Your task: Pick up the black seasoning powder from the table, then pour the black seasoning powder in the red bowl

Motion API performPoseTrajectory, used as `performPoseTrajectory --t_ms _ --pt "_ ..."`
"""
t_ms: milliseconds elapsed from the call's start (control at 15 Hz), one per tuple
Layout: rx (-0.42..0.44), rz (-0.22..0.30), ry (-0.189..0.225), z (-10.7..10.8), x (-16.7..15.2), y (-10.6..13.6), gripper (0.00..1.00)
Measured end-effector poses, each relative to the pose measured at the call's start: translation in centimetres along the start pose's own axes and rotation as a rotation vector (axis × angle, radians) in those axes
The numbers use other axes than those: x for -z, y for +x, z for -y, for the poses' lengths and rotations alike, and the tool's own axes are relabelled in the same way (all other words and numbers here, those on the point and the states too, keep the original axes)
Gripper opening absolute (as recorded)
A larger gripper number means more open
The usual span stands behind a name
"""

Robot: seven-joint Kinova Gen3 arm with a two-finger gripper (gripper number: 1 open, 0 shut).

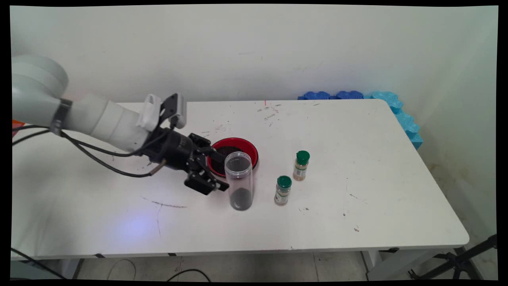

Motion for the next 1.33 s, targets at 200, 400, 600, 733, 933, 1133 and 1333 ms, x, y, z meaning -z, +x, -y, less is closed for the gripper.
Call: performPoseTrajectory --t_ms 200,400,600,733,933,1133,1333 --pt "0.006 -0.006 -0.001 0.0 -1.2 0.1 1.00" --pt "0.013 -0.009 -0.003 0.0 -2.2 0.1 1.00" --pt "0.019 -0.010 -0.004 0.0 -2.8 0.2 1.00" --pt "0.023 -0.011 -0.005 0.1 -3.2 0.2 1.00" --pt "0.028 -0.012 -0.005 0.1 -3.7 0.2 1.00" --pt "0.038 -0.013 -0.006 0.1 -4.0 0.2 0.00" --pt "0.055 -0.016 -0.009 0.1 -4.4 0.3 0.00"
